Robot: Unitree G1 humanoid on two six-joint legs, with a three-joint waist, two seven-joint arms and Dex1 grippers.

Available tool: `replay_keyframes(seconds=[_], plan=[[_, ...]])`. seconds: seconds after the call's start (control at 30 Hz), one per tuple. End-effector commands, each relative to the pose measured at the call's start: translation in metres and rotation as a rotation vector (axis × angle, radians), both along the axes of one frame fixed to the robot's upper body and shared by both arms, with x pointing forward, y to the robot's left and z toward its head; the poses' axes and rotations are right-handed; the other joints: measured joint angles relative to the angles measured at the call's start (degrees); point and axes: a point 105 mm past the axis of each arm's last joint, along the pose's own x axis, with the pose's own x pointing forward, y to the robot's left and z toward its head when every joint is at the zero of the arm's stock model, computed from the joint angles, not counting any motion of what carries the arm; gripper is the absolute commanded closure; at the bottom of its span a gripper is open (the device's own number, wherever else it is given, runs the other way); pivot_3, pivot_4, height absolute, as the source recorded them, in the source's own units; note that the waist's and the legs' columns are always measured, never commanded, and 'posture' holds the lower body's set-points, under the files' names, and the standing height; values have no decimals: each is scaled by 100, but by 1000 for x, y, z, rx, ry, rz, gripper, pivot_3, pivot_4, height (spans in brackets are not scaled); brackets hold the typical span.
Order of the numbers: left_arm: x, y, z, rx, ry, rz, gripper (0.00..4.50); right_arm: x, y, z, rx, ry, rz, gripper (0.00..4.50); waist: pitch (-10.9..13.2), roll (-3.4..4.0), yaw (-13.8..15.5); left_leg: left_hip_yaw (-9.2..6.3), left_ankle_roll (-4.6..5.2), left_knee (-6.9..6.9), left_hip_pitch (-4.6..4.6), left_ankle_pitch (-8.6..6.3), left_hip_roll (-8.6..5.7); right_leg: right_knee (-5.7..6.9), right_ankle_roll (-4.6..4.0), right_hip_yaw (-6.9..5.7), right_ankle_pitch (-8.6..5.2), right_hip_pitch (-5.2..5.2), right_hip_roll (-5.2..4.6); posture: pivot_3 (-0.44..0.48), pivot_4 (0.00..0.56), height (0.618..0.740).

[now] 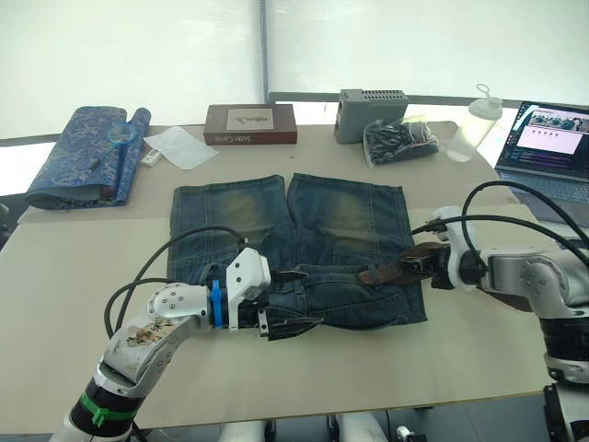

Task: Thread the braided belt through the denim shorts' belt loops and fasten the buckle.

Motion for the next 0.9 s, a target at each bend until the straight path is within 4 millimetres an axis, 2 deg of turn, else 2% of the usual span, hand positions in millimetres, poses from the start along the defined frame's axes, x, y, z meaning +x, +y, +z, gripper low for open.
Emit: replay_keyframes(seconds=[0.03,0.13,0.43,0.63,0.9], plan=[[1,-3,4,-22,-5,19,45,1,9,10,38,-27,-8,4500,0,0,4,0,0,0,0,0,0,1,0,0,0,0,0,0,150,740],[7,-4,2,-56,69,70,45,1,12,8,89,-9,-43,4500,0,0,10,0,0,1,-2,0,-3,1,1,0,1,0,-4,0,150,740],[34,-25,-9,-231,548,159,45,-1,16,-5,218,56,-186,4500,-2,2,15,-1,0,6,0,0,-5,11,3,-1,2,0,-3,0,150,740],[55,-40,-15,-274,717,226,45,-8,25,-9,318,80,-230,4500,-5,5,-15,-1,0,4,2,0,-10,15,3,0,3,-1,-4,0,150,740],[55,-48,-33,-245,859,263,45,-7,34,-13,490,90,-316,4500,-13,16,-49,-1,0,2,5,0,-12,15,2,4,3,-2,-5,0,150,740]])
